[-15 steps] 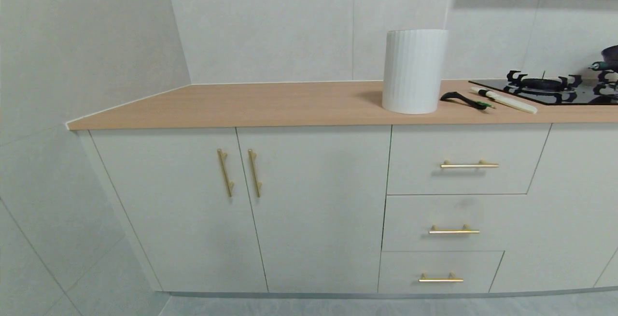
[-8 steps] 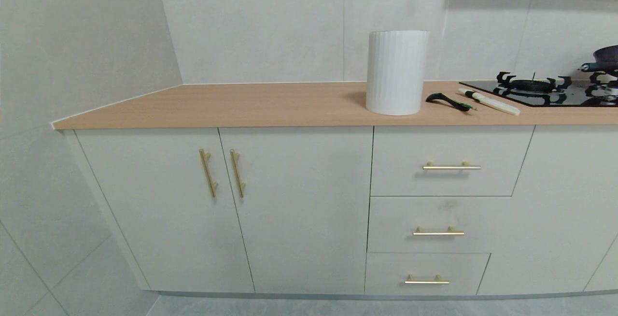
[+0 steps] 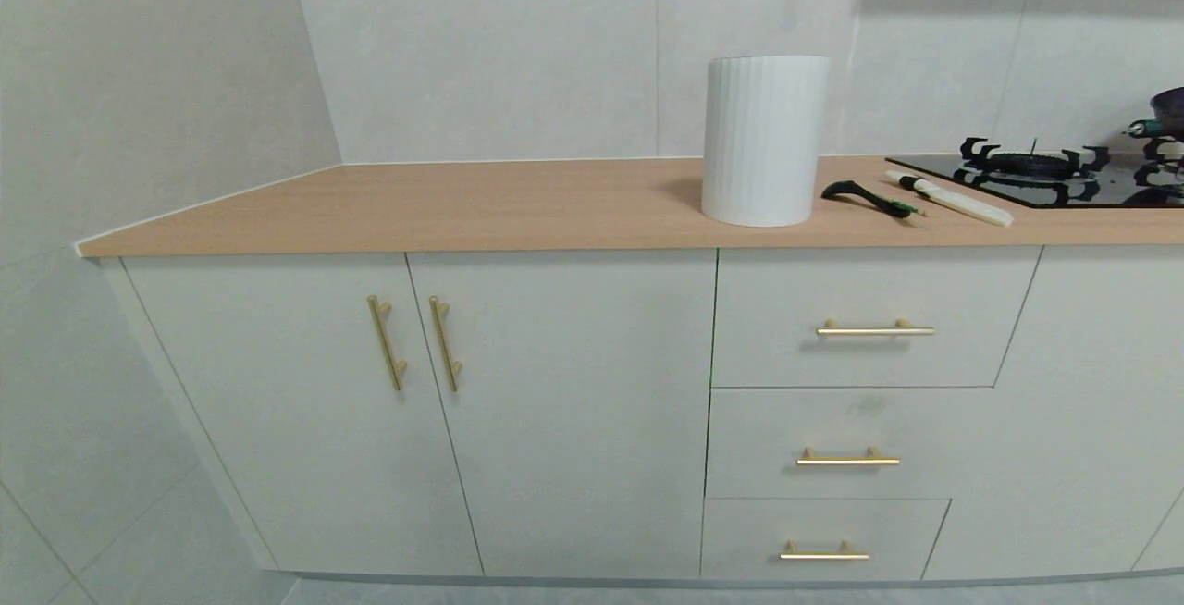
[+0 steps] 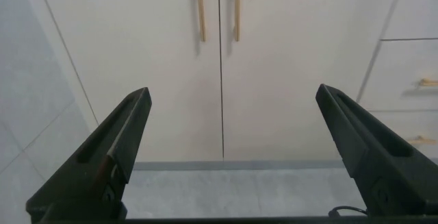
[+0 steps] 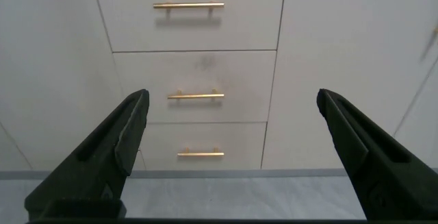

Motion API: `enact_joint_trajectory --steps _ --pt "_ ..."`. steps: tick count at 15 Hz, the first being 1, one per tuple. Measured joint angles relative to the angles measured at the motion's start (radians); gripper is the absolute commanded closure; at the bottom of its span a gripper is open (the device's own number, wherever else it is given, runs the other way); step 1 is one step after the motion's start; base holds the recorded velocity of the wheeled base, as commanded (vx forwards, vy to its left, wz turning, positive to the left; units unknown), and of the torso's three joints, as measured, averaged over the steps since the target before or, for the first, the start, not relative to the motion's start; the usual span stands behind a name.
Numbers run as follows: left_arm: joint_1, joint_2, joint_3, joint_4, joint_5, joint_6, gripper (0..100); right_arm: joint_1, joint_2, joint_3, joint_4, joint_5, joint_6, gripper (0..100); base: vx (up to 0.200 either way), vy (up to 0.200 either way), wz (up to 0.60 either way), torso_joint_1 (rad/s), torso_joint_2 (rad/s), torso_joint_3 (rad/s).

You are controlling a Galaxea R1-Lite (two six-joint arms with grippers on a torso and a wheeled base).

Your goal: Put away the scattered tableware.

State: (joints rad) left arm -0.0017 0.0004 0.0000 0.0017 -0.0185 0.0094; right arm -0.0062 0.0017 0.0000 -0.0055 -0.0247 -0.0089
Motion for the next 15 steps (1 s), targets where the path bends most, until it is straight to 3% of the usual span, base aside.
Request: enact_joint_trajectory --steps 1,13,15 --pt "0.000 0.000 0.000 0.000 0.000 0.001 0 0.001 0.000 0.000 0.000 0.000 0.000 0 0.200 0.000 0.00 -0.002 0.00 -0.002" --pt "0.000 0.000 0.000 0.000 0.002 -0.002 0 0.001 0.000 -0.001 -0.009 0.001 -0.005 0 0.000 0.000 0.00 0.000 0.00 0.000" --pt "0.000 0.000 0.000 0.000 0.001 -0.002 0 0.006 0.005 -0.054 -0.035 0.017 0.023 0 0.000 0.000 0.00 0.000 0.00 0.000"
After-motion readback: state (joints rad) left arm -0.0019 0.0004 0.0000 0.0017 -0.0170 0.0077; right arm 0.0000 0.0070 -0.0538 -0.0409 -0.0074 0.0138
